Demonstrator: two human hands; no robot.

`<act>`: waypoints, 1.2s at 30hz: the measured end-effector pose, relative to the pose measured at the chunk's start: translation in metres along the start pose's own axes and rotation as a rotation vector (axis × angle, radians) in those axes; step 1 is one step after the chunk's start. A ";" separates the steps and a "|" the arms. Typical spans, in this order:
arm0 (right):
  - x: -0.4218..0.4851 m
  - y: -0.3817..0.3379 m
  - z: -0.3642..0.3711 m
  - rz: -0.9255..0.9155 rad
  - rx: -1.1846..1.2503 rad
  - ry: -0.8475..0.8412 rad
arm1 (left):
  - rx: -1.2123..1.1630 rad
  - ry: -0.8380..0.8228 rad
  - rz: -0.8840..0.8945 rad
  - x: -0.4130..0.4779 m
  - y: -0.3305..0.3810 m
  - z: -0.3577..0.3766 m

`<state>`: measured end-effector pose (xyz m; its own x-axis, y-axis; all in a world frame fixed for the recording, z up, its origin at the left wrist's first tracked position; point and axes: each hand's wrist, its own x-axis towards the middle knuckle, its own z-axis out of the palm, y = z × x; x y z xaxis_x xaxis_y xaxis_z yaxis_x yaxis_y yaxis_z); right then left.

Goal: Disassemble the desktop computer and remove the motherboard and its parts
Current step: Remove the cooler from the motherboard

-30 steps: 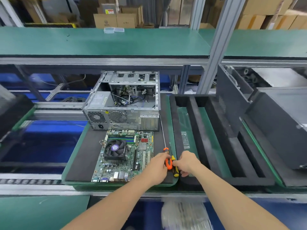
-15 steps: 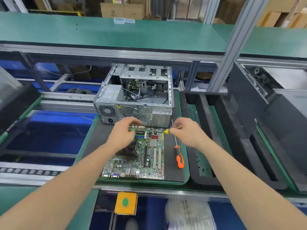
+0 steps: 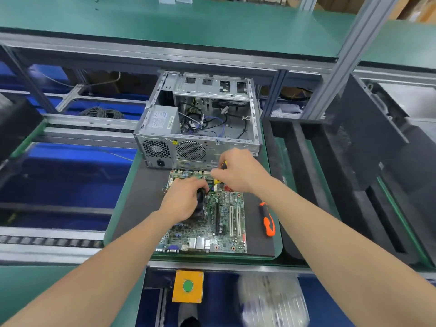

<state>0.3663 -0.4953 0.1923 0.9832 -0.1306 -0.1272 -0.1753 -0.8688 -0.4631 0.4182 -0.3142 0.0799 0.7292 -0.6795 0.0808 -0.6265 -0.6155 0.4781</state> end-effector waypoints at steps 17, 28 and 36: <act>-0.003 -0.008 -0.003 0.013 -0.004 0.018 | 0.104 0.012 0.024 0.002 -0.005 0.007; -0.001 -0.011 -0.007 0.010 -0.042 -0.061 | 0.155 0.010 -0.007 0.003 -0.003 0.009; 0.002 -0.033 -0.018 -0.084 -0.275 -0.304 | -0.135 -0.007 0.069 0.000 -0.001 0.001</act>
<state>0.3750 -0.4757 0.2233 0.9269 0.0575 -0.3709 -0.0344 -0.9710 -0.2366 0.4187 -0.3138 0.0782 0.6839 -0.7210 0.1117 -0.6317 -0.5085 0.5852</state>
